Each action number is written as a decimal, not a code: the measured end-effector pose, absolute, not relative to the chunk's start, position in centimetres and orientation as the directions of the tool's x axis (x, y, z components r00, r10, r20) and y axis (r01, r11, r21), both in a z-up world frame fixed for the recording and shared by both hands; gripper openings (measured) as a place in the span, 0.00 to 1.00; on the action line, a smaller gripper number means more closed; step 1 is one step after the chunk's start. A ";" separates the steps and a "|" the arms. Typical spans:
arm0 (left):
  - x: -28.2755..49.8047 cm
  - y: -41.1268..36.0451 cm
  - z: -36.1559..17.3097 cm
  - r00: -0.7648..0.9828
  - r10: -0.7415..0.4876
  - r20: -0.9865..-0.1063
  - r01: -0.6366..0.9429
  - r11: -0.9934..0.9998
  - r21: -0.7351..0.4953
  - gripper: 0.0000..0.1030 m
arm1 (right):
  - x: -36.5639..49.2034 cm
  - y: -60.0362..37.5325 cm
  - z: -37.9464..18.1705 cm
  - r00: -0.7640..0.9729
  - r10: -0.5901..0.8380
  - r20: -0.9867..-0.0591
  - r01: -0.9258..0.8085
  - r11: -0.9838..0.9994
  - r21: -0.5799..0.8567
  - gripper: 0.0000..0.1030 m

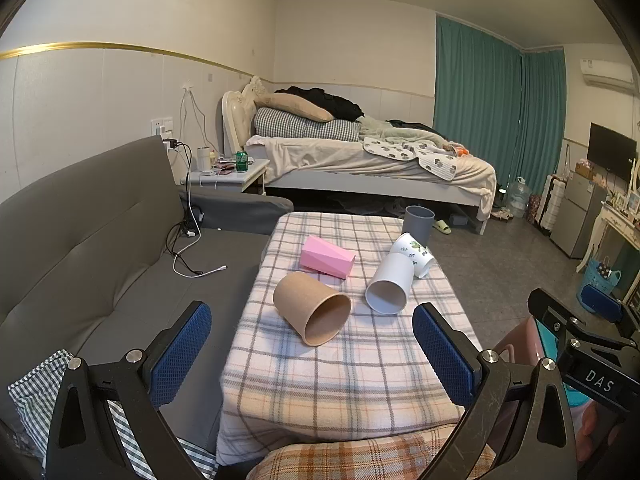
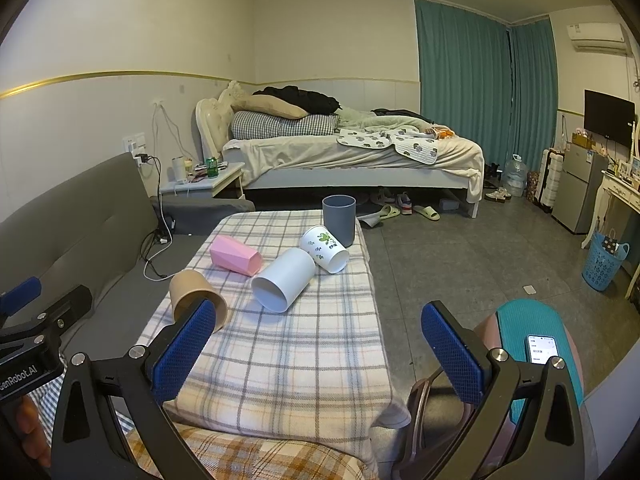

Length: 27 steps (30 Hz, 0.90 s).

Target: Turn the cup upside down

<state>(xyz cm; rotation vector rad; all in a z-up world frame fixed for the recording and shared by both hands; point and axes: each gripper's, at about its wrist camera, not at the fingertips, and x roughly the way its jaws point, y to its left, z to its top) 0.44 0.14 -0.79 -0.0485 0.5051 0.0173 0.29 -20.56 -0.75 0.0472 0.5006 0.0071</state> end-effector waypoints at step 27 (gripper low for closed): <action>0.8 0.5 -2.0 0.870 0.009 -0.492 -0.030 0.999 -0.035 1.00 | 0.5 -20.2 -0.8 0.871 0.024 -0.491 0.001 0.999 0.050 1.00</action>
